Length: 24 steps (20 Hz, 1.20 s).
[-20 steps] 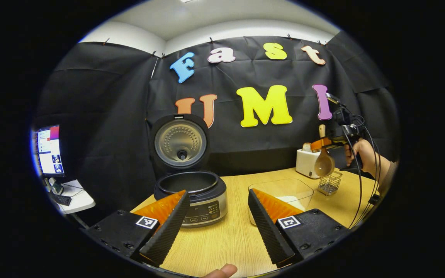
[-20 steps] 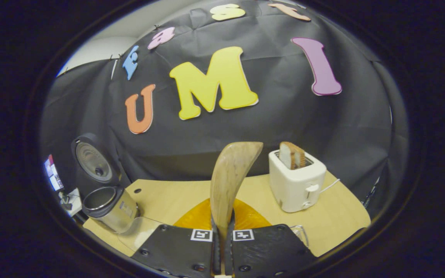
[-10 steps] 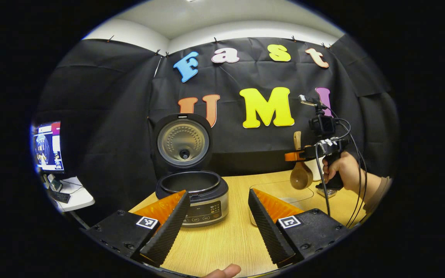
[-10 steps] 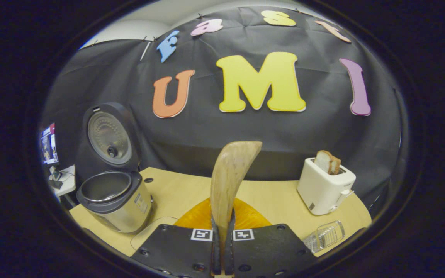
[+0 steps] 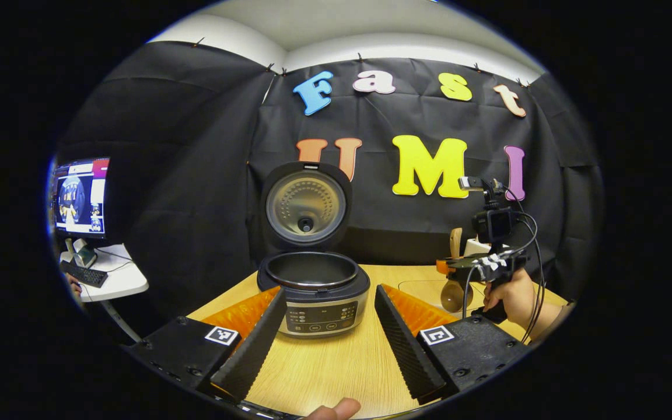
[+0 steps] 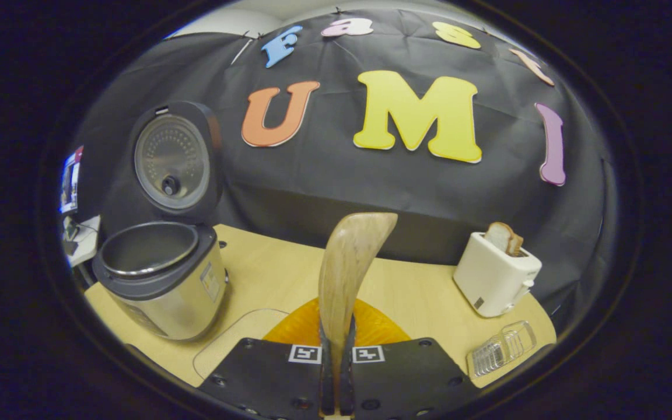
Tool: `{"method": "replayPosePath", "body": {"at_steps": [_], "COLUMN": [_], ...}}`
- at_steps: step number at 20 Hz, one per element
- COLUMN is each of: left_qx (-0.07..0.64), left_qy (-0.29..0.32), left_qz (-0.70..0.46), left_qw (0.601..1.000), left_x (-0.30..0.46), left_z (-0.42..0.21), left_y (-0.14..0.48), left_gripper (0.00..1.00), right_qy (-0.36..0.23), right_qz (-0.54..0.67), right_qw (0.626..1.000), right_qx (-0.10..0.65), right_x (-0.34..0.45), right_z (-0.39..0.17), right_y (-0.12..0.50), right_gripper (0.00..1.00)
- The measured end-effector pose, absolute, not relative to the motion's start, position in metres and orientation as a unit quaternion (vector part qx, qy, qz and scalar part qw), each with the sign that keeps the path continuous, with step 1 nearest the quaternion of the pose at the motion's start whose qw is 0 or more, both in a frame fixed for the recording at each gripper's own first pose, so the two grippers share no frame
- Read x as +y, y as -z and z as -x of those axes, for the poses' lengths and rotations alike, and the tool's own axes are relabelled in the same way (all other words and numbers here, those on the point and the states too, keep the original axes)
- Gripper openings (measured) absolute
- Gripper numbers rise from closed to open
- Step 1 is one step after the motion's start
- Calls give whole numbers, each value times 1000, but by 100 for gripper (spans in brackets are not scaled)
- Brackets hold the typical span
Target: Close the left gripper, press the button to open the rice cooker; take a wooden spoon from the chopstick holder with the right hand, scoop a spoonful of rice and pour it into the rice cooker, then put the wooden spoon back into the chopstick holder.
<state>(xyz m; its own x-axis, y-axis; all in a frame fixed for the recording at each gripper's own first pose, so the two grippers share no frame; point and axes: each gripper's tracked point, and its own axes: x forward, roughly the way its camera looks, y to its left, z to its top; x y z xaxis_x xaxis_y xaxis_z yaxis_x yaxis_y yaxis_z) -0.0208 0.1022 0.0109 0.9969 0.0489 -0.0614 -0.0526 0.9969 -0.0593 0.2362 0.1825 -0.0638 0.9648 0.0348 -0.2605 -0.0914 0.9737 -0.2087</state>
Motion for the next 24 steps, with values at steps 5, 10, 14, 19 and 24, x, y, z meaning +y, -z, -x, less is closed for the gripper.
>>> {"method": "replayPosePath", "body": {"at_steps": [5, 10, 14, 19, 24], "left_qx": [19, 19, 24, 29, 27], "left_qy": [-21, -15, -19, -26, -19], "left_qz": [27, 24, 30, 34, 34], "left_qw": [999, 999, 999, 999, 999], "left_x": [103, 103, 109, 115, 112], "left_z": [23, 23, 21, 19, 19], "left_y": [-17, -16, -14, -10, -11], "left_gripper": [96, 96, 96, 97, 97], "right_qy": [43, 71, 68, 52, 41], "right_qz": [127, 121, 104, 30, -87], "right_qw": [986, 982, 986, 991, 985], "right_qx": [96, 123, 112, 123, 146], "right_x": [160, 160, 184, 207, 209], "right_z": [-226, -221, -214, -209, -211], "right_y": [81, 113, 118, 121, 123], "right_gripper": [5, 5, 4, 4, 5]}}
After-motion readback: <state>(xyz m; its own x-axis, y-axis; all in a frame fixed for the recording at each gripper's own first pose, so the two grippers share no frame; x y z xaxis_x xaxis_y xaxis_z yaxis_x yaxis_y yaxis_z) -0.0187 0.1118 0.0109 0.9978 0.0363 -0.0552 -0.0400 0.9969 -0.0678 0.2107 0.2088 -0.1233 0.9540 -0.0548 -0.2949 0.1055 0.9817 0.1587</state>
